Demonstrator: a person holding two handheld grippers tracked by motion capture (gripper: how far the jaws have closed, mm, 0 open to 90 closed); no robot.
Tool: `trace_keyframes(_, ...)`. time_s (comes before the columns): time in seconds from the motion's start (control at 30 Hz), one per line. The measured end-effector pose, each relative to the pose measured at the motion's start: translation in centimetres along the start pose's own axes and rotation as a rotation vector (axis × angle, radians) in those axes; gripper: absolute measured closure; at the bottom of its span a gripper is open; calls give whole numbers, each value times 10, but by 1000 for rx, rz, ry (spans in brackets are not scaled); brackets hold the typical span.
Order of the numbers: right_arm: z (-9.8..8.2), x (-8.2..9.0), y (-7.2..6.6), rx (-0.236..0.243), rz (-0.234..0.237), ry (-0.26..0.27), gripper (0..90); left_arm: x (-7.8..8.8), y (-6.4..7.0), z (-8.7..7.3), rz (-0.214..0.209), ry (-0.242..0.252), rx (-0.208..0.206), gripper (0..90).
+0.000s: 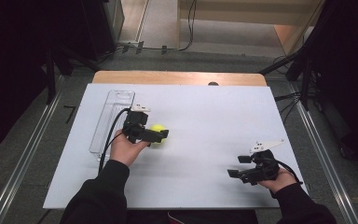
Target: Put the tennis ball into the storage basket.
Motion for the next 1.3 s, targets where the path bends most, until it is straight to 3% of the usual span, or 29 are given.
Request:
trace_keyframes(0.63, 0, 0, 0, 0, -1, -1, 197, -14, -11, 20, 24, 11, 23, 0)
trace_keyframes(1.3, -1, 1, -1, 2, 0, -3, 197, -21, -14, 11, 40, 11, 25, 7)
Point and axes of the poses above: each handheld gripper's, and its own axes: x roughly backward along the jaws, z roughly out of its top, y roughly to its right, the point moved 9 cm from there along -x, roughly forward along the jaws, and after that the axes turned 6 degrees about x, right-handed, at the moved point
